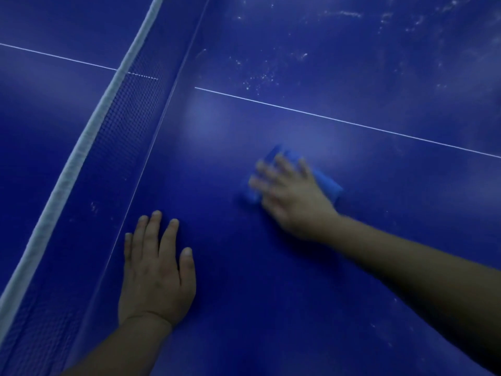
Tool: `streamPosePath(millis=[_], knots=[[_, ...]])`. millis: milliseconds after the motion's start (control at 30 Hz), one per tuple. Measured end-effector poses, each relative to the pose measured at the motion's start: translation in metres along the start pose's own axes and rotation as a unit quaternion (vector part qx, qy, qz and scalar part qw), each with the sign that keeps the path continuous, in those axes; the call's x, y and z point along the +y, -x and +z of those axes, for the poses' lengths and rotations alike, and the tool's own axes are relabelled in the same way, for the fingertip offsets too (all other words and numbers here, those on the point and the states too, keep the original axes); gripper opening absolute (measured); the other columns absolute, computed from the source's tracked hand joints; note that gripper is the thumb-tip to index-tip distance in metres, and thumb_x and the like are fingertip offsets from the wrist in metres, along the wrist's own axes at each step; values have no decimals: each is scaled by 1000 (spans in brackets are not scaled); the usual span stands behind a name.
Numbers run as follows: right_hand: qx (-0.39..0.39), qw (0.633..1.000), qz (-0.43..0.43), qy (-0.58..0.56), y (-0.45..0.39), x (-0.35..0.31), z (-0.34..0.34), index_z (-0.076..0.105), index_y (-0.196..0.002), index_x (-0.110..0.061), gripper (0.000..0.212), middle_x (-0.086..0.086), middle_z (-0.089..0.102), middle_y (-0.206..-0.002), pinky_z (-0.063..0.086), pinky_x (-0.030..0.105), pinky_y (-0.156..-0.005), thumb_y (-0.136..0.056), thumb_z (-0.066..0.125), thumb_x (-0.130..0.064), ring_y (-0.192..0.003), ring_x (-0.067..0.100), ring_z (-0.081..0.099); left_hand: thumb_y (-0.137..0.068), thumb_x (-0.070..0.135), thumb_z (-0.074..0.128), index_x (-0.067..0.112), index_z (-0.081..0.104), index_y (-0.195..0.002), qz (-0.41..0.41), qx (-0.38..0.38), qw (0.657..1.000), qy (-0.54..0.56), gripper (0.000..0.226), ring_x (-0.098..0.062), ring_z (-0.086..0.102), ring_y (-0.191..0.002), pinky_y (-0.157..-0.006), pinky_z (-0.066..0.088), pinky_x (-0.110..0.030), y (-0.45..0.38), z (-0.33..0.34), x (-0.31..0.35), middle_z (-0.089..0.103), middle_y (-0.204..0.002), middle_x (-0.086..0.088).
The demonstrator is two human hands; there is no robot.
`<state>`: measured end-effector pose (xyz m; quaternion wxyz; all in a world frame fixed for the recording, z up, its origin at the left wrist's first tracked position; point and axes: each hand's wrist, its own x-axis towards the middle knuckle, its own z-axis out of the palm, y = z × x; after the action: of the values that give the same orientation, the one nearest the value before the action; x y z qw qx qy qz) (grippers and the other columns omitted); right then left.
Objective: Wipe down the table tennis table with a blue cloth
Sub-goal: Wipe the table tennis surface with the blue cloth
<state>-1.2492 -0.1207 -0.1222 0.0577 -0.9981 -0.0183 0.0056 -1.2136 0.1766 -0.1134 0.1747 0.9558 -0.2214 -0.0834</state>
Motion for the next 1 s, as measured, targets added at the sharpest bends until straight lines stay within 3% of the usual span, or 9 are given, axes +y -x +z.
streamPosePath(millis=[67,133,233,300,367,500,733,867,1000], knots=[[-76,970,-229,23,46,-8,-1,40,-148,-38,46,-5,30,-161,7,62,-118,-104,29,-46,-151,33,18,-94,46,23,7,42,-146,2,2,1000,3,68,-23,7,-152,-123,-4,-39,0,0,-1,23,-161,-13],[-86,956,-275,56,55,33,-12,41,-148,-36,46,-1,35,-159,9,59,-118,-104,27,-46,-149,34,22,-94,46,23,7,42,-146,2,7,1000,7,68,-23,7,-152,-123,-6,-37,0,0,-1,23,-161,-12],[-20,998,41,41,13,102,-29,37,-150,-32,46,5,34,-159,15,62,-114,-104,35,-38,-149,35,22,-94,46,22,7,42,-146,2,11,1000,7,68,-24,8,-152,-123,-3,-40,0,0,-1,24,-161,-13],[-3,970,244,0,-13,111,-35,32,-153,-33,48,-2,24,-163,10,61,-117,-106,36,-36,-152,29,14,-94,46,22,8,42,-147,2,11,1000,9,68,-24,7,-152,-123,-4,-40,2,-1,-1,24,-161,-12],[14,981,191,17,-13,83,-24,38,-151,-30,47,0,29,-161,13,63,-115,-104,37,-36,-150,32,19,-94,45,22,8,42,-147,1,15,1000,10,68,-23,7,-152,-123,-4,-39,1,-1,-2,23,-161,-12],[-68,971,-225,50,43,28,-5,39,-149,-34,48,-4,24,-163,7,60,-118,-103,31,-44,-151,34,17,-95,45,22,9,41,-148,2,13,1000,3,67,-23,7,-152,-123,-2,-41,0,-1,-3,23,-161,-12],[-10,999,48,0,-97,45,-25,31,-153,-38,47,-9,22,-164,4,53,-120,-106,30,-40,-153,24,10,-96,45,21,8,37,-149,1,17,1000,8,66,-22,8,-152,-124,1,-43,2,1,-3,23,-162,-11],[-33,980,-191,38,-85,-22,-7,39,-150,-36,51,-3,29,-162,7,63,-117,-100,35,-43,-151,33,17,-97,43,21,6,31,-152,1,25,999,31,67,-23,11,-152,-124,1,-42,2,1,-4,25,-161,-11],[-123,853,-506,21,39,-16,-3,43,-146,-39,46,-7,27,-162,4,64,-118,-100,39,-43,-152,32,14,-97,41,23,6,35,-149,3,24,999,26,65,-24,11,-152,-123,-6,-35,1,0,-4,26,-160,-12]])
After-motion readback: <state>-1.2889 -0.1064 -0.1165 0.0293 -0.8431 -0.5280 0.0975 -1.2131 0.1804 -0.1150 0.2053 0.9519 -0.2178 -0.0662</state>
